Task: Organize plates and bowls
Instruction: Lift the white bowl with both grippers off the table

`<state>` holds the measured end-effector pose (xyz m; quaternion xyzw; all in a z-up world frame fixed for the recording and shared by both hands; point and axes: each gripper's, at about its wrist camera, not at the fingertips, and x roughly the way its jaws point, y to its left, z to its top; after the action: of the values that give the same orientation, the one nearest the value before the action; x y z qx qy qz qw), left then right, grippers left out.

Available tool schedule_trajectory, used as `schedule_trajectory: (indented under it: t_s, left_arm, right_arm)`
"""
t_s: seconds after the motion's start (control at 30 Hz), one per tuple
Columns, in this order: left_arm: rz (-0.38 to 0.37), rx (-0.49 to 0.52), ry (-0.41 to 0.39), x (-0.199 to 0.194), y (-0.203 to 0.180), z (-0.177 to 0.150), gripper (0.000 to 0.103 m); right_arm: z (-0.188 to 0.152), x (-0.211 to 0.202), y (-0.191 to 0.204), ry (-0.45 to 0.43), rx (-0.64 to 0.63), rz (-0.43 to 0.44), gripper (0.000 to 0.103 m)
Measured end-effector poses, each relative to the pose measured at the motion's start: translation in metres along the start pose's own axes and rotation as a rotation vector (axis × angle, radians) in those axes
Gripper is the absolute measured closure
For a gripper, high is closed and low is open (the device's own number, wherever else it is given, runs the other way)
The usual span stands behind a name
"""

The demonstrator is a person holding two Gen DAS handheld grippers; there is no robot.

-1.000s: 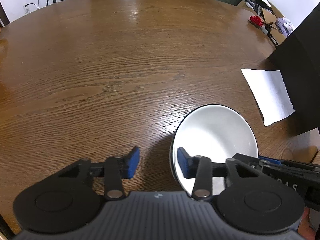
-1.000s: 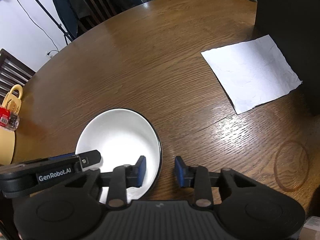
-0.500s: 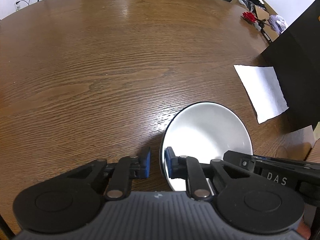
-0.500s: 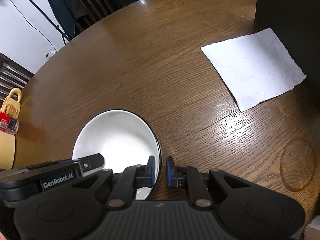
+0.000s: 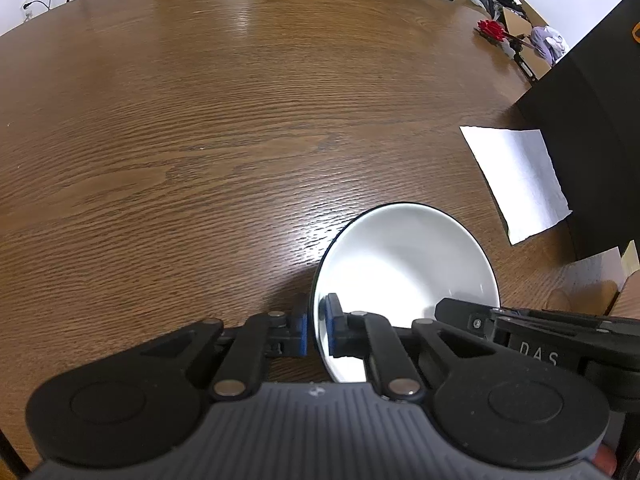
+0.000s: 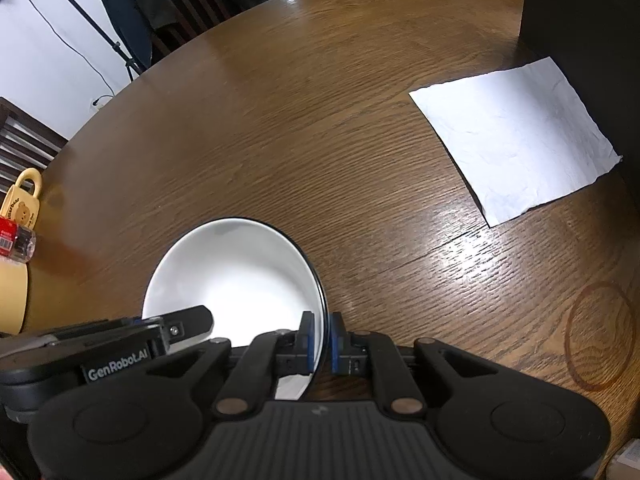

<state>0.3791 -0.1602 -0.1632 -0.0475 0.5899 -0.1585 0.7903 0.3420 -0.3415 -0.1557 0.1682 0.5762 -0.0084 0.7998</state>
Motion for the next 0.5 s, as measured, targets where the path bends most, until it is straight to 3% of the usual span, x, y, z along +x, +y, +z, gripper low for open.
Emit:
schedule_trajectory:
  t_s: [0.5]
  left_arm:
    - [0.016,0.016,-0.010,-0.0004,-0.0047,-0.0003,0.094]
  right_arm:
    - [-0.0024,-0.0028,0.0041,-0.008,-0.012,-0.008,0.096]
